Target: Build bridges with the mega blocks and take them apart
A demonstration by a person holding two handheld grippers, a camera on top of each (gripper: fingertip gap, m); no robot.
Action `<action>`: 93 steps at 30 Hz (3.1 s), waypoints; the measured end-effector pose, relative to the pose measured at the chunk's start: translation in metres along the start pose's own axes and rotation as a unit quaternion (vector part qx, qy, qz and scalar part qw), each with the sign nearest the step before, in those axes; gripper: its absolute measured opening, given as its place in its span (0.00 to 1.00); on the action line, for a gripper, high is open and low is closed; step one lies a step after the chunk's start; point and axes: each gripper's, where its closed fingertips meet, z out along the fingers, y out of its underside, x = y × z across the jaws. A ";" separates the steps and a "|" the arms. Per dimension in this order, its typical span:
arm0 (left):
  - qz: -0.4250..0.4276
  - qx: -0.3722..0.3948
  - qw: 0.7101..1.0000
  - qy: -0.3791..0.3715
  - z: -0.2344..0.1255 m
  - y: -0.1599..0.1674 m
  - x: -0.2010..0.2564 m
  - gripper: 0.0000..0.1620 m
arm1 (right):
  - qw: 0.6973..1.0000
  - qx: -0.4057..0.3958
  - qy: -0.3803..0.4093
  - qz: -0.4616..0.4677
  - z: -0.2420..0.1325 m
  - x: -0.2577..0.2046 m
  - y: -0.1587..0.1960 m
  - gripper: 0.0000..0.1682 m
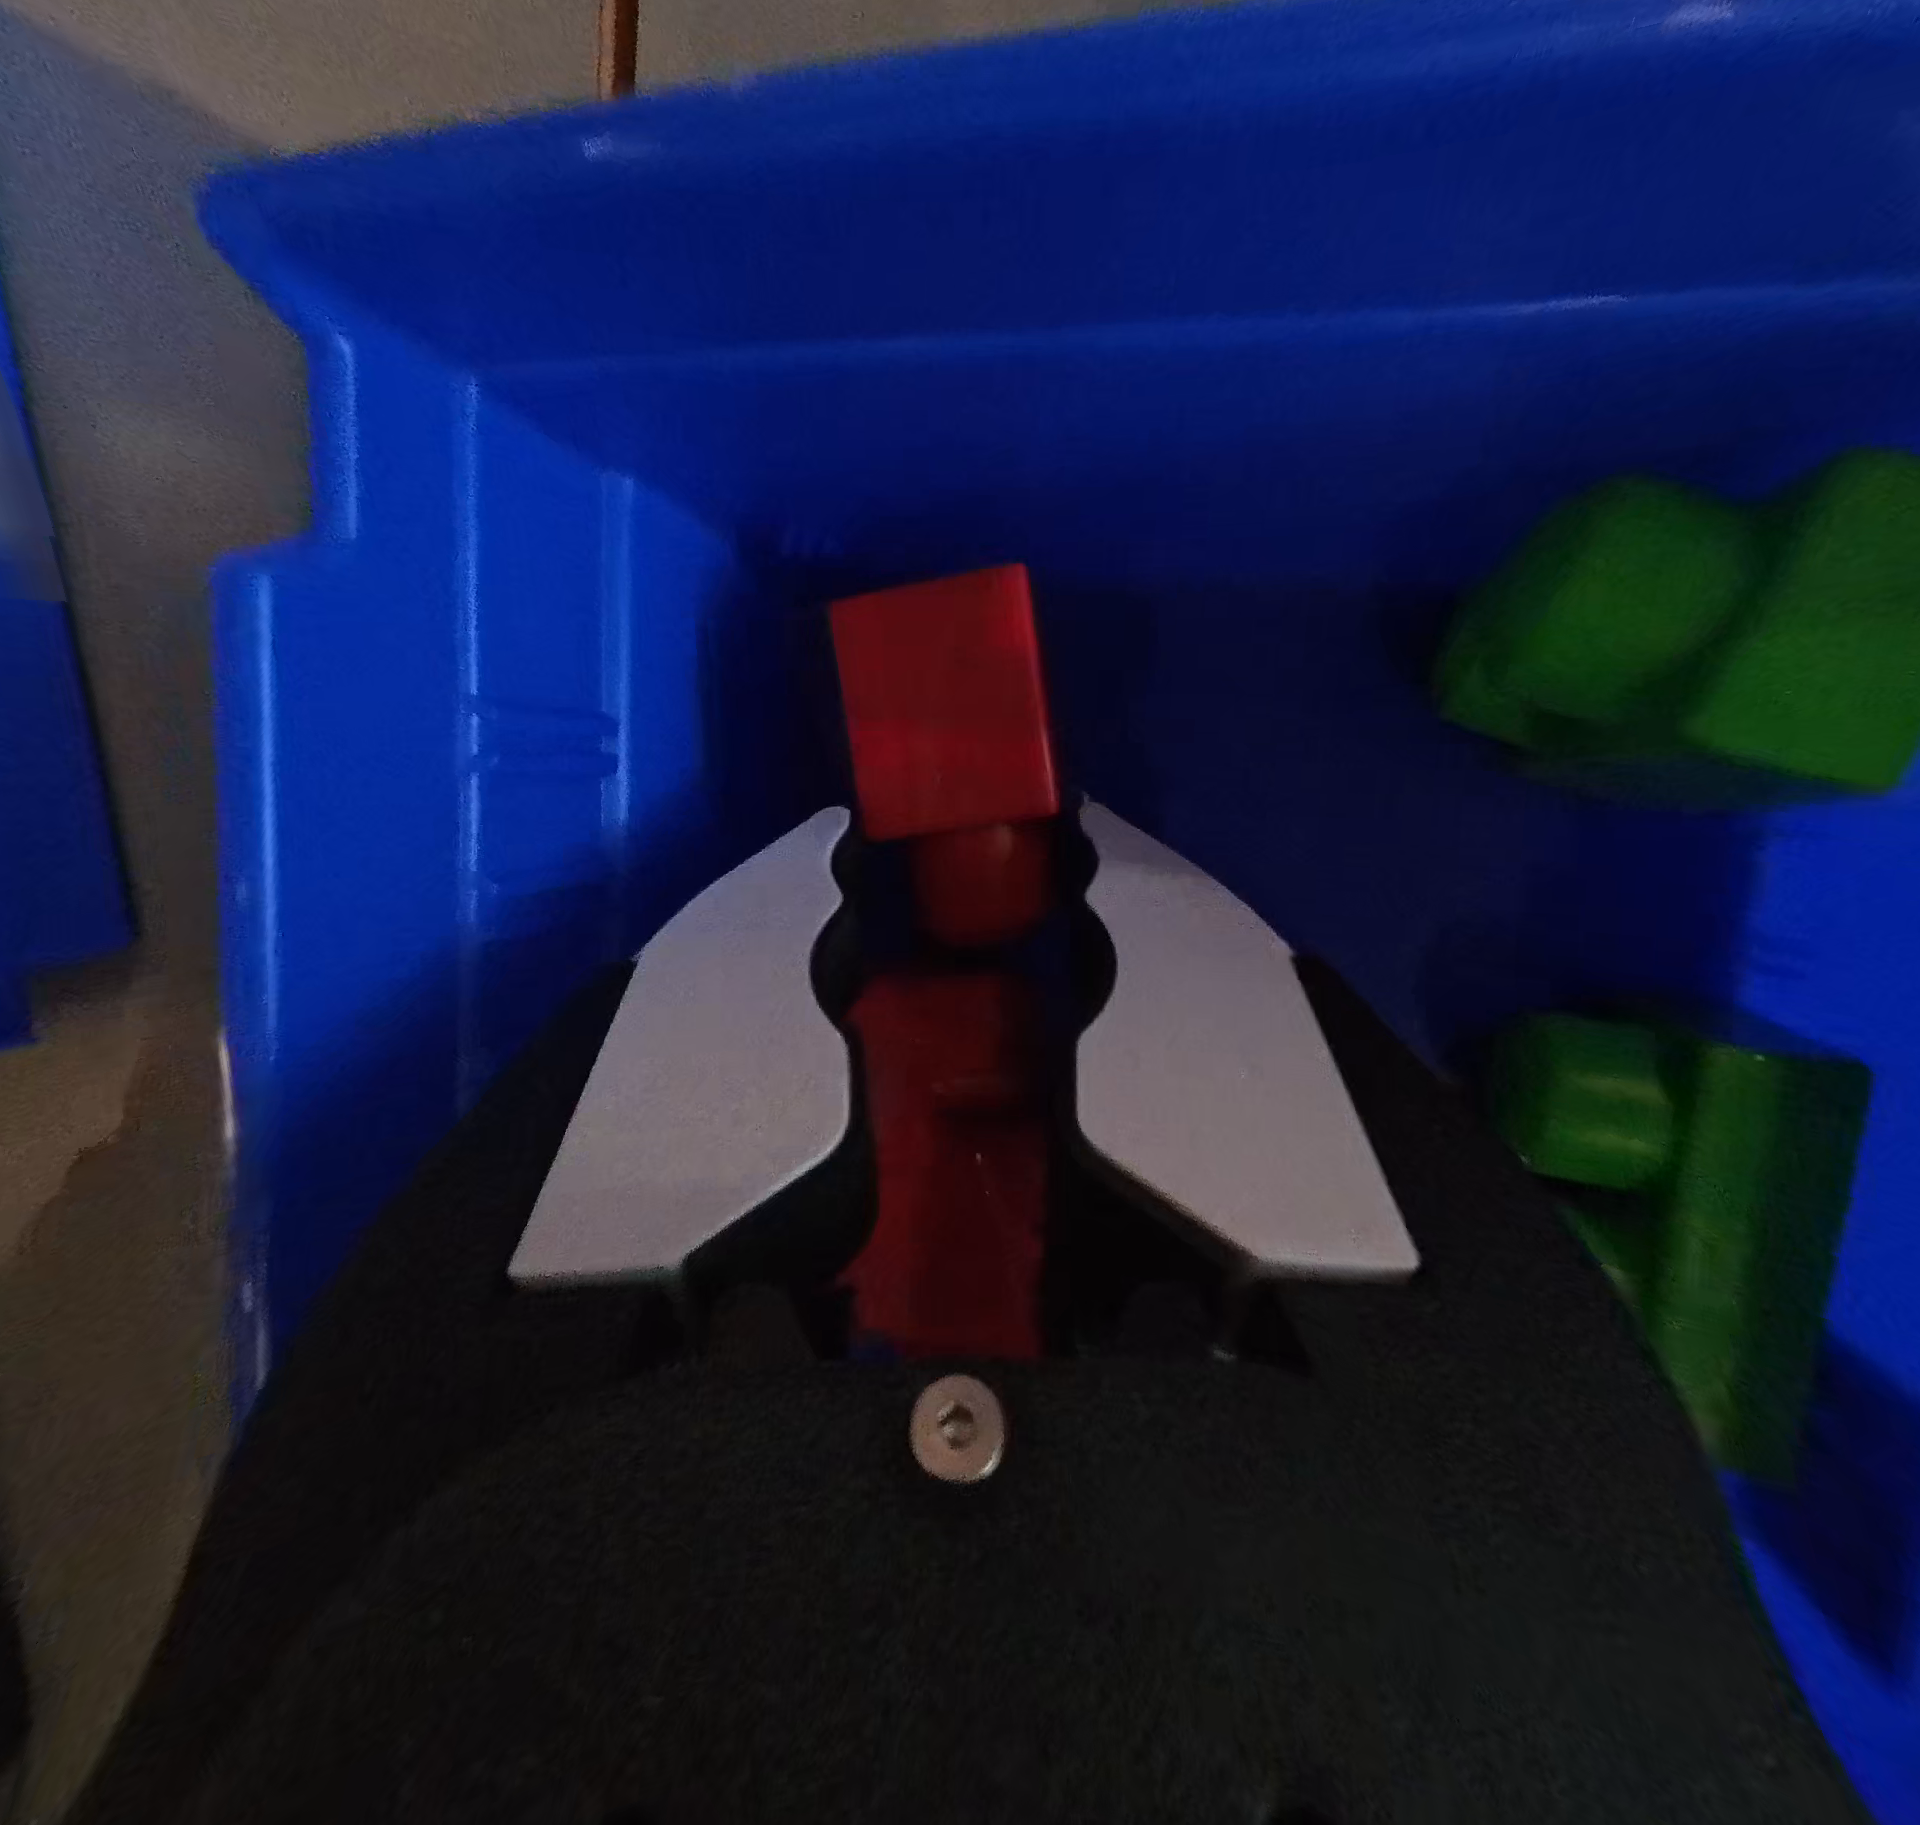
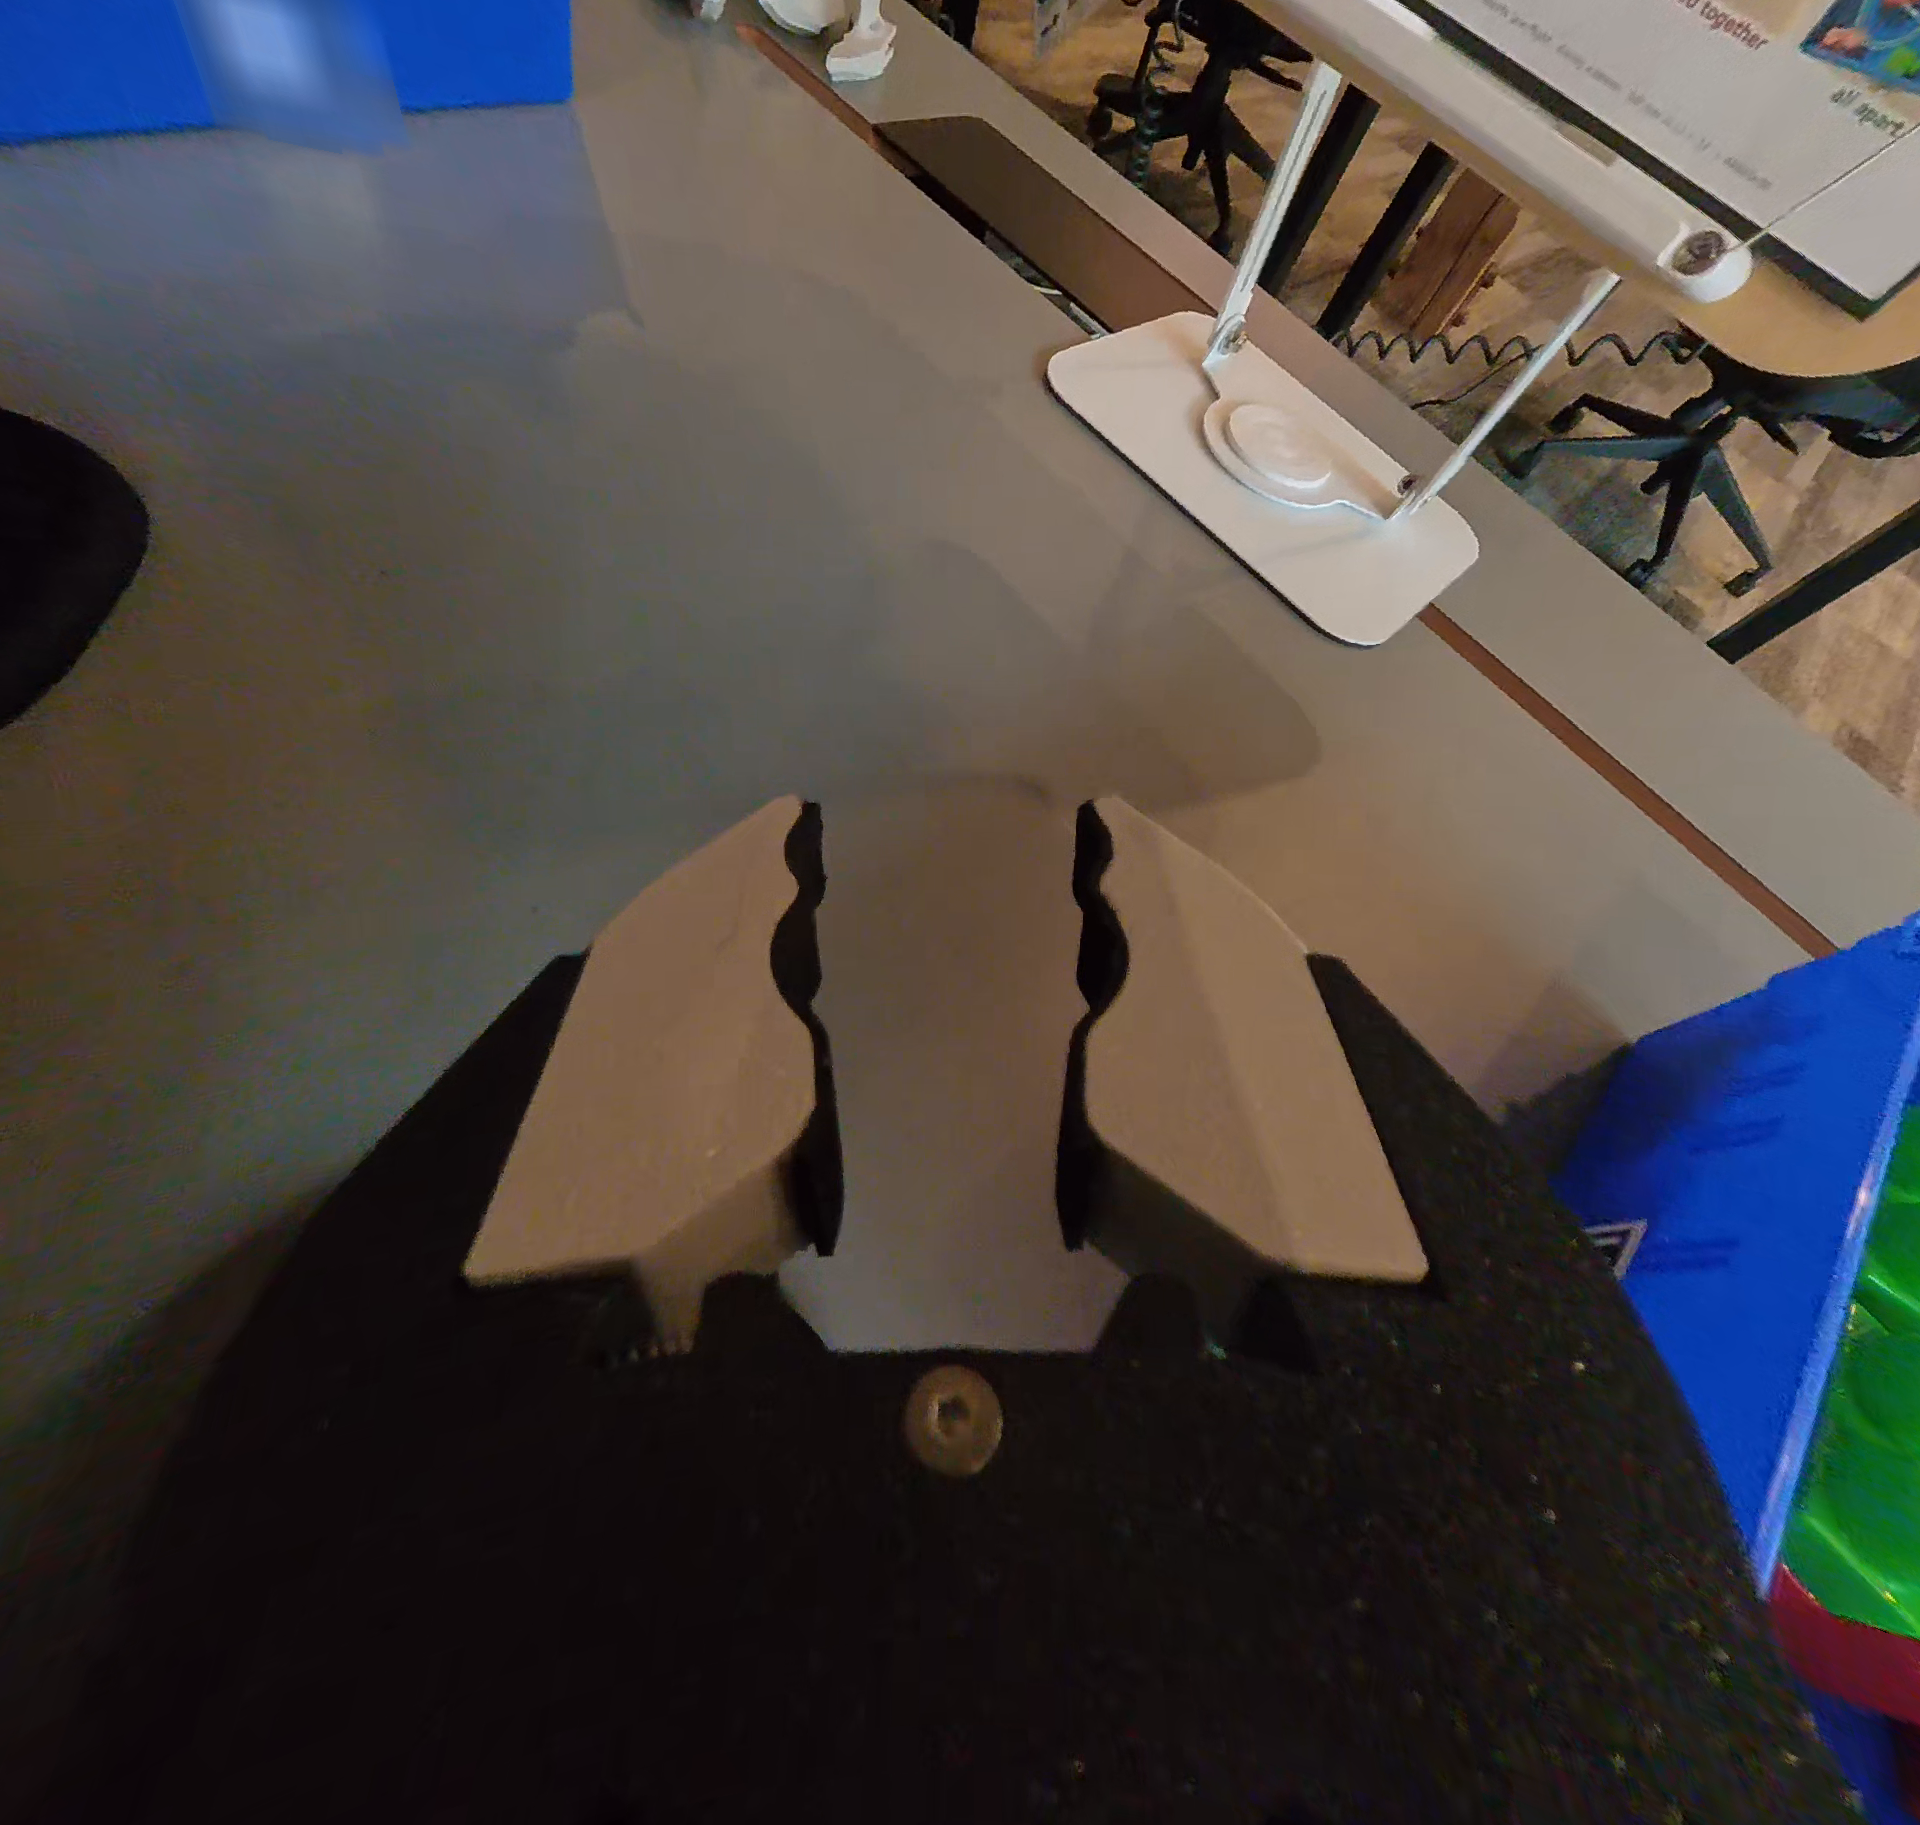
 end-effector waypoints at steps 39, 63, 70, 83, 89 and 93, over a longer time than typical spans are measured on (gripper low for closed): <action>0.503 0.289 0.709 0.402 -0.311 0.168 0.382 0.22 | 0.876 -0.048 -0.373 -0.301 -0.004 -0.154 -0.079 0.33; 0.090 0.492 0.576 0.647 -0.396 0.123 0.361 0.20 | 0.858 0.284 -0.426 0.037 -0.036 -0.140 -0.144 0.22; 0.302 0.417 0.664 0.542 -0.350 0.148 0.379 0.20 | 0.902 0.098 -0.407 -0.103 -0.025 -0.140 -0.103 0.28; 0.446 0.338 0.693 0.455 -0.306 0.167 0.400 0.21 | 0.878 -0.120 -0.333 -0.324 -0.002 -0.157 -0.067 0.16; 0.382 0.362 0.724 0.446 -0.289 0.160 0.370 0.34 | 0.886 -0.135 -0.327 -0.298 0.021 -0.152 -0.053 0.16; 0.329 0.379 0.743 0.443 -0.284 0.159 0.339 0.35 | 0.883 -0.169 -0.334 -0.283 0.041 -0.152 -0.027 0.16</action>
